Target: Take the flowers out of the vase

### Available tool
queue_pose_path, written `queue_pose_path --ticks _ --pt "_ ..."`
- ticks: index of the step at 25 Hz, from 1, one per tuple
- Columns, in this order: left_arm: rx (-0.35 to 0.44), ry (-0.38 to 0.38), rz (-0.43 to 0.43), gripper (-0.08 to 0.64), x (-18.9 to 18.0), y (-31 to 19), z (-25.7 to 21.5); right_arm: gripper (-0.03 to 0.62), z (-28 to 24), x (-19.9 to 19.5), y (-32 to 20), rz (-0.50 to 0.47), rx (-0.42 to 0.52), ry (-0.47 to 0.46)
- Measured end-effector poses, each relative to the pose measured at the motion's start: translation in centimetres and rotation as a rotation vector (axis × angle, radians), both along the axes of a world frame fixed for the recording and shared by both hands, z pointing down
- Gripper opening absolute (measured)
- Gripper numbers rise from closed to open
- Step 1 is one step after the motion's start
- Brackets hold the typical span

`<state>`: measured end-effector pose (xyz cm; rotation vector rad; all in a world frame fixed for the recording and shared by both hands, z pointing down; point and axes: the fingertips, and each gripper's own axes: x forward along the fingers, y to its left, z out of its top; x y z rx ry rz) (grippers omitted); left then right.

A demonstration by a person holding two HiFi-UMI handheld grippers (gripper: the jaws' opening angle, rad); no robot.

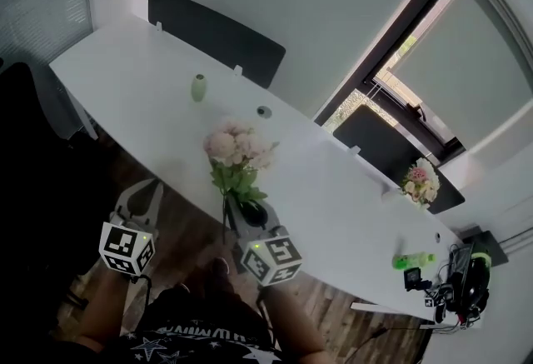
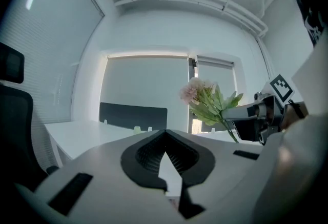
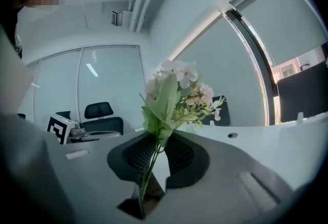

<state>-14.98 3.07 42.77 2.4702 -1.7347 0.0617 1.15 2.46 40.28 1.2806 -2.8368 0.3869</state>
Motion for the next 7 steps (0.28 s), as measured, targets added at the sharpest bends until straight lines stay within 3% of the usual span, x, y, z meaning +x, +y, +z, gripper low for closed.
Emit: queue_pose_path --ticks 7 --pt "-0.021 0.012 0.024 0.008 -0.3 1.7 0.7 0.055 -0.7 -0.6 2.6 0.010 0.022 0.017"
